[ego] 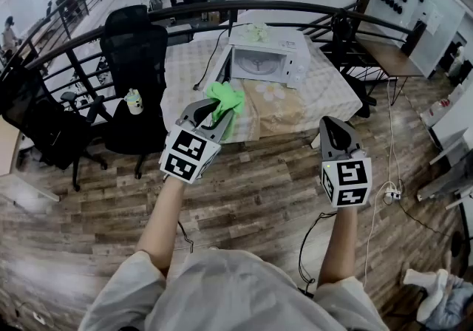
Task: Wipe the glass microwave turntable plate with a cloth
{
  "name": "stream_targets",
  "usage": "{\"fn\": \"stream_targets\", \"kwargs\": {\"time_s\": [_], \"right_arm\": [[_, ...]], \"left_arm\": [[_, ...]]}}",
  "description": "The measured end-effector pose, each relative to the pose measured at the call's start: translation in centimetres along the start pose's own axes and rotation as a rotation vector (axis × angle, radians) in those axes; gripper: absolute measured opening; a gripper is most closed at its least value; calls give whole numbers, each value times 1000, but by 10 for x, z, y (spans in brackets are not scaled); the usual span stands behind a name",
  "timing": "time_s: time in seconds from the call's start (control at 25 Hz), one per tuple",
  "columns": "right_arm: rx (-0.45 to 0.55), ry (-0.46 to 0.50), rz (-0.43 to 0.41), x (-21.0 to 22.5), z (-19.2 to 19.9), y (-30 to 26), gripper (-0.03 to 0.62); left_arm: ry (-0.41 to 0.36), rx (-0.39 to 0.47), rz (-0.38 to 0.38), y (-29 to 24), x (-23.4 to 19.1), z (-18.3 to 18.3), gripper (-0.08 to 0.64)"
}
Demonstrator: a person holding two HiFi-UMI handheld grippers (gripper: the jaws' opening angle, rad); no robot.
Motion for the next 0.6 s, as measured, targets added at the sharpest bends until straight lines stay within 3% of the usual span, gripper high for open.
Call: {"fn": "stream_targets", "kwargs": {"time_s": [0.4,0.6], "right_arm": [[41,-45,-20,44,34,15,12],[111,-137,-49,71,44,15,13]], "left_arm": [[32,-46,-30,-24,45,4,104],[34,-56,-42,-40,59,2,104]]}}
Point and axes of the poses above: the fingertips, and each gripper's own axes: y backward along the fingers, x to its right, z out of its underside, the point moved 1 cm from there along y, backward along the fingers, and after that the axes turned 9 degrees about -z, right-handed, at the moved point
